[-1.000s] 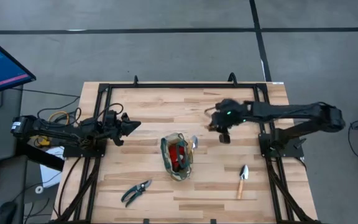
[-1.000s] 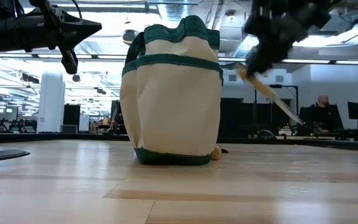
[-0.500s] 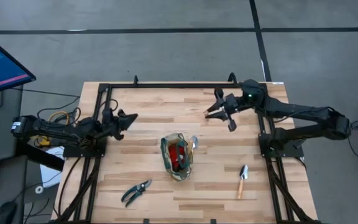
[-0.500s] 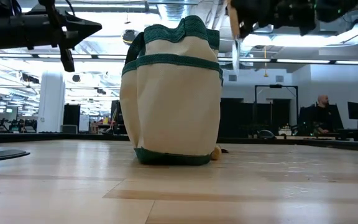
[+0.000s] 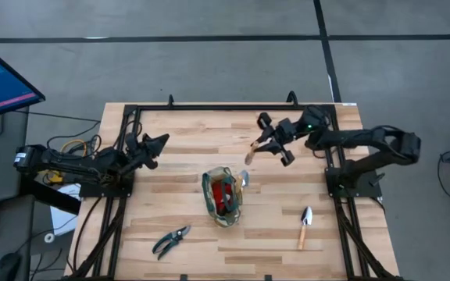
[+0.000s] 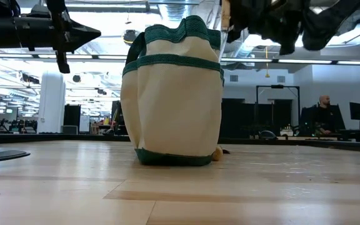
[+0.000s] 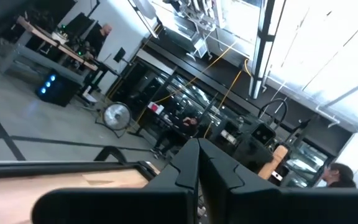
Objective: Pick & Place Garden tools in Gardening bag
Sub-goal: Put the trowel into the gardening bag
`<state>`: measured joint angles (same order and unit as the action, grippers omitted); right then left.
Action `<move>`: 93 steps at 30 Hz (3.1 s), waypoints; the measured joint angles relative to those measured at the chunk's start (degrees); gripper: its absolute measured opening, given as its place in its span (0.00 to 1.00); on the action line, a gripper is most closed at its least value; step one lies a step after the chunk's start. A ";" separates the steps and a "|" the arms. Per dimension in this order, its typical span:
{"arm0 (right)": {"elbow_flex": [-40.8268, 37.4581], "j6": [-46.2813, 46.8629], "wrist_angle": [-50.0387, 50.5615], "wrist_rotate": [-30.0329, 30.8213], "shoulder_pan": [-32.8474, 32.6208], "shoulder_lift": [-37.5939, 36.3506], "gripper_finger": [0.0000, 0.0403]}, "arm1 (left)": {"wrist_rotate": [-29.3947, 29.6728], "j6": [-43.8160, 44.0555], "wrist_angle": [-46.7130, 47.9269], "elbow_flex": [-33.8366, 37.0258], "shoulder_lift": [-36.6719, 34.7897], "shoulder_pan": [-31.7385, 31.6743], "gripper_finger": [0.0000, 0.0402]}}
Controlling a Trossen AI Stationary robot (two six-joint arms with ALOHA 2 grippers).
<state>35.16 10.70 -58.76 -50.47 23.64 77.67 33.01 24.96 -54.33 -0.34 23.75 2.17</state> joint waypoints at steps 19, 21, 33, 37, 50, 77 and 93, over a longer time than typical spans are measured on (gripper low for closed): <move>5.25 11.54 -21.45 -0.73 -7.67 20.75 0.15 | -2.09 -0.75 -0.17 0.00 -0.02 0.00 0.02; 5.49 11.69 -21.60 -0.79 -8.21 20.98 0.16 | -2.16 -0.75 -0.17 0.00 0.00 0.00 0.02; 4.90 8.44 -20.48 -5.23 -3.70 21.01 0.16 | -2.16 -0.75 -0.17 0.00 -0.01 0.00 0.02; 4.90 8.70 -20.58 -7.63 -3.75 21.01 0.16 | -2.16 -1.08 -0.17 0.00 -0.01 0.00 0.02; 4.90 4.68 -21.14 -7.67 -7.22 21.01 0.16 | -2.16 -1.17 -0.17 0.00 -0.02 0.00 0.02; 6.89 2.80 -18.45 -6.04 -0.69 21.03 0.16 | 4.56 3.69 -1.96 0.00 0.00 0.00 0.02; 12.58 0.90 -17.99 -5.06 -2.33 21.01 0.16 | 8.85 5.94 -8.81 0.00 -0.01 0.00 0.02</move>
<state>47.73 11.60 -76.75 -55.52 21.31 98.67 41.86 30.89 -63.14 -0.34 23.74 2.17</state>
